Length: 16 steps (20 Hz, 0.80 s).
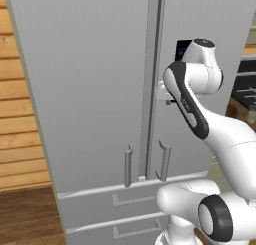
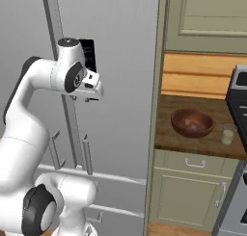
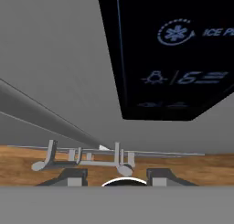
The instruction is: Grab a lemon wedge from the fridge and one ice cube from the ice bowl, and put them in the glass of lemonade.
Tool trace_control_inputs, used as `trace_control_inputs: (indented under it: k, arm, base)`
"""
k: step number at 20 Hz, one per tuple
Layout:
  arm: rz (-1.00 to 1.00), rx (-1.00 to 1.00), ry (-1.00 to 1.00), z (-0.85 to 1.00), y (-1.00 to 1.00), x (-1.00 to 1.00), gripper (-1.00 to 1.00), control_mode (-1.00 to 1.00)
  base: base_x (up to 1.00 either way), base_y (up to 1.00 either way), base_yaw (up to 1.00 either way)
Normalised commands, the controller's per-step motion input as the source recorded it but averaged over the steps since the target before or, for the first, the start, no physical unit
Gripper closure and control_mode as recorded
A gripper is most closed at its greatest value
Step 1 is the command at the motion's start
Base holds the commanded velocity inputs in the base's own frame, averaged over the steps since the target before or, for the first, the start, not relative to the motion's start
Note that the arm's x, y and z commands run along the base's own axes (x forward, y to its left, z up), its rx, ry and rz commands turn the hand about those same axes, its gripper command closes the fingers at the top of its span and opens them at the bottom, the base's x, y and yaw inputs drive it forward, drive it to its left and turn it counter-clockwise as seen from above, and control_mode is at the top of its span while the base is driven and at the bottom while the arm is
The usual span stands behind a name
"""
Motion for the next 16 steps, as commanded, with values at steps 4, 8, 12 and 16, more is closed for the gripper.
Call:
trace_control_inputs:
  k: [4, 8, 12, 16]
  arm:
    - [0.00, 0.01, -0.02, 0.00, 0.00, -0.48, -1.00, -1.00]
    - [0.00, 0.01, -0.15, 0.00, 0.08, -1.00, -1.00, -1.00]
    - [0.00, 0.00, -0.12, 0.00, 0.20, -0.67, -1.00, -1.00]
    - [0.00, 0.00, -0.14, 0.00, 0.24, -0.22, -1.00, -1.00]
  base:
    - [0.00, 0.00, 0.00]
    - [0.00, 0.00, 0.00]
    - [0.00, 0.00, 0.00]
    - [0.00, 0.00, 0.00]
